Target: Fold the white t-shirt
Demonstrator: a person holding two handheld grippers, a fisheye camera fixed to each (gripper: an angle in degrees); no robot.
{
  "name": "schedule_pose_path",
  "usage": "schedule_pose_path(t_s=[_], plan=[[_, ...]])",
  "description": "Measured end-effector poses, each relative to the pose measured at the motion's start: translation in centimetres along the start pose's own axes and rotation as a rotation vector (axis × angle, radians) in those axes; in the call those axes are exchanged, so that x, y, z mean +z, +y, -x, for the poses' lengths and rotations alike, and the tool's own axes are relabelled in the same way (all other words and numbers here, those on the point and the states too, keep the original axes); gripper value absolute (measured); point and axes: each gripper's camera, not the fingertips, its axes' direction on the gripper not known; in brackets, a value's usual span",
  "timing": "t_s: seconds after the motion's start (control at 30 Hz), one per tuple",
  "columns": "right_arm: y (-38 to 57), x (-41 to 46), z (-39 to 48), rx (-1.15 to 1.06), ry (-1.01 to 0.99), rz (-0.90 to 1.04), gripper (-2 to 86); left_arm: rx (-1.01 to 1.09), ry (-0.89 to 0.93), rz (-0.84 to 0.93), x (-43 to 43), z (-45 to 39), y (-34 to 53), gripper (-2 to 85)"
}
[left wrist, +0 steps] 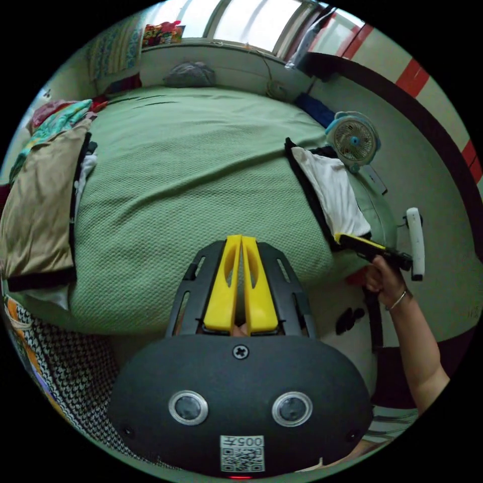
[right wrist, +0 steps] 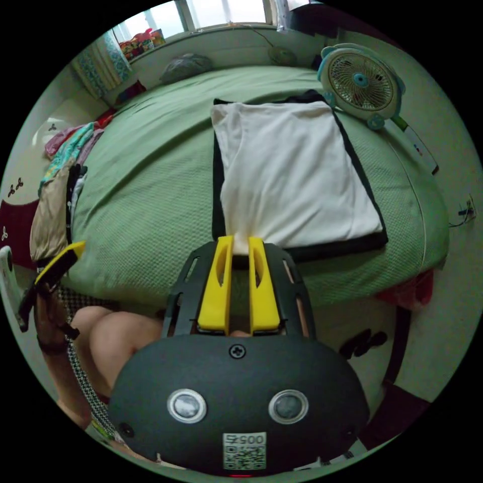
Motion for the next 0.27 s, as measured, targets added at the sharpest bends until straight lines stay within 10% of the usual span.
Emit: schedule_pose_path(t_s=[0.27], plan=[[1.9, -3.1, 9.4, -0.142, -0.084, -0.089, 6.0, -0.056, -0.089, -0.031, -5.8, 6.8, 1.4, -0.7]])
